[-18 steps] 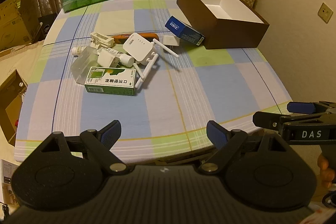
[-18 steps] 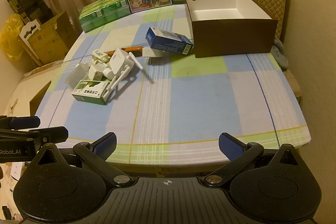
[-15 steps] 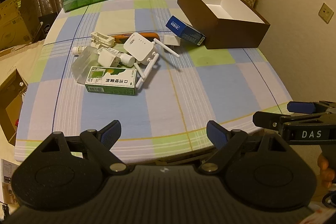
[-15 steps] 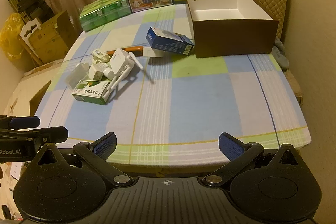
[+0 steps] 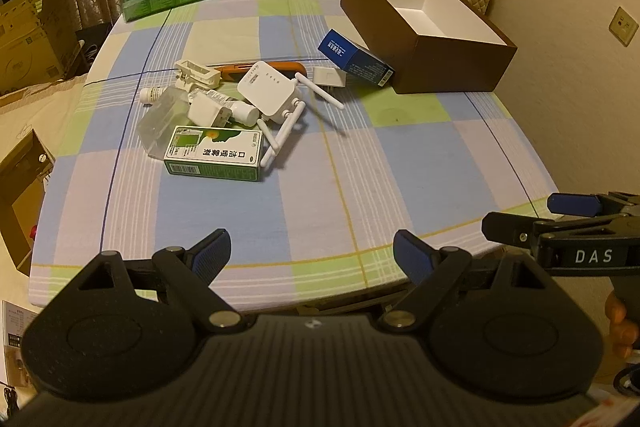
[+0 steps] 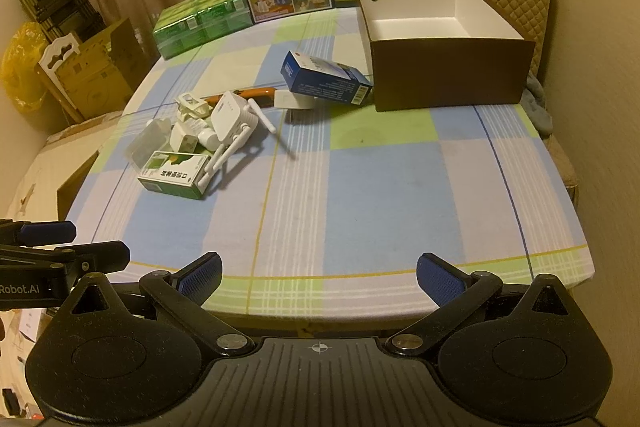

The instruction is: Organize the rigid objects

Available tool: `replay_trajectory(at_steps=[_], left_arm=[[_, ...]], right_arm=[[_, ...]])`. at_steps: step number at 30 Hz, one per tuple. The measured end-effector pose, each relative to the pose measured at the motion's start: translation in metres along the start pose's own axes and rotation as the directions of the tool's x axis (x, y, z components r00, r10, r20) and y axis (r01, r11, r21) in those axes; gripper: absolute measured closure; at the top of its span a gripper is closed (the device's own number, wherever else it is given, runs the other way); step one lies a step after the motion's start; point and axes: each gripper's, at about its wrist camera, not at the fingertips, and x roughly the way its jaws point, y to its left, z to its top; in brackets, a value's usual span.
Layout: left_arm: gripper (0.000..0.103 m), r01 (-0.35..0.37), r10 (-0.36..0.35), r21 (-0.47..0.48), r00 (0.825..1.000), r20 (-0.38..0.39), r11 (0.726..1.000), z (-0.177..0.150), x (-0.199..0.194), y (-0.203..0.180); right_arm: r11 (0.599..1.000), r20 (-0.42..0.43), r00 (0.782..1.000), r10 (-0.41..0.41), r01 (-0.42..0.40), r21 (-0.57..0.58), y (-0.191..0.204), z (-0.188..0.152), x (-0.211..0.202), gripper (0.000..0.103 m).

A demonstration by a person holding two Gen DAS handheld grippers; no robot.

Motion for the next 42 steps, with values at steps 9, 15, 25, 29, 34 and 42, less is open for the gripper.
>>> replay_trajectory(at_steps=[9,15,25,29,34,42], left_arm=[[0.017,-0.003,0.003,-0.001,1.000,0.000,1.000,0.001,0.000,-0.001],[0.017,-0.006,0.006,-0.002,1.000,-0.001,1.000,0.001,-0.001,-0.002],[0.017,-0.009,0.009,-0.004,1.000,-0.002,1.000,0.001,-0.001,-0.002],[0.017,-0.015,0.015,-0.006,1.000,-0.004,1.000,0.003,-0.002,-0.008],[0.017,-0.017,0.017,-0.007,1.000,-0.005,1.000,0.004,-0.002,-0.009],[0.017,-0.021,0.021,-0.011,1.000,-0.008,1.000,0.006,-0.001,-0.010]], right_arm=[[1.000,0.005,1.000,0.002,-0.002,-0.001,-0.004,0.001,-0.002,0.002],[1.000,0.004,1.000,0.004,-0.004,-0.001,-0.005,0.001,-0.003,0.002],[1.000,0.005,1.000,0.005,-0.005,-0.002,-0.006,0.001,-0.003,0.002],[1.000,0.004,1.000,0.009,-0.009,-0.003,-0.008,0.003,-0.004,0.002],[1.000,0.005,1.000,0.010,-0.010,-0.003,-0.009,0.003,-0.004,0.002],[1.000,0.003,1.000,0.014,-0.014,-0.009,-0.009,0.003,-0.004,0.002]])
